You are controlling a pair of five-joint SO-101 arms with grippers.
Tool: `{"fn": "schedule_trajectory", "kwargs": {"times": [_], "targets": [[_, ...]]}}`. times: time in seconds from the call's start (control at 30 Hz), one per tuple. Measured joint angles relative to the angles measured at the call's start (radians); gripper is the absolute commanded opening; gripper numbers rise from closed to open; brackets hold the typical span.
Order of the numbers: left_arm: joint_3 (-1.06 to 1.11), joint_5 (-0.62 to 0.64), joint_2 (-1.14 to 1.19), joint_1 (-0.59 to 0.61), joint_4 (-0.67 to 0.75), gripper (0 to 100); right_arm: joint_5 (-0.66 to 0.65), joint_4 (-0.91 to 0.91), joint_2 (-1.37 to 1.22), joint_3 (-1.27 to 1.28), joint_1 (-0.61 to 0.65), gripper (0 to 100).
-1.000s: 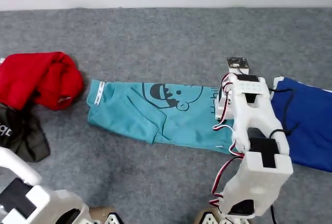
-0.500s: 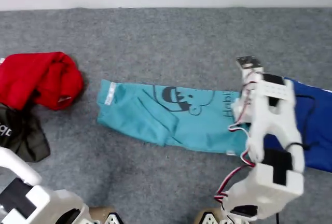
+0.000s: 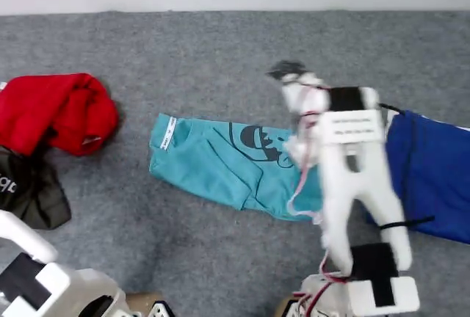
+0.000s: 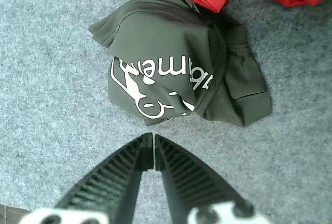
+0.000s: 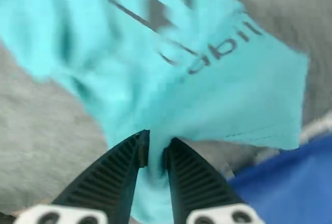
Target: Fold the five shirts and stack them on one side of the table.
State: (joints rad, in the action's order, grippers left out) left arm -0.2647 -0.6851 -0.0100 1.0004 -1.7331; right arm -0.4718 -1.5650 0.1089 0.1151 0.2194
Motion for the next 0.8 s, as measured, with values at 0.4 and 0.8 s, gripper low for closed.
{"fn": "schedule_trajectory", "kwargs": {"times": [0.4, 0.8], "targets": [[0.068, 0.043, -0.003, 0.000, 0.000, 2, 0.144, 0.141, -0.229, -0.255, 0.365, 0.9], [0.094, 0.046, -0.017, 0.000, -0.002, 2, 0.149, 0.173, -0.687, -0.689, 0.417, 2.6]]}}
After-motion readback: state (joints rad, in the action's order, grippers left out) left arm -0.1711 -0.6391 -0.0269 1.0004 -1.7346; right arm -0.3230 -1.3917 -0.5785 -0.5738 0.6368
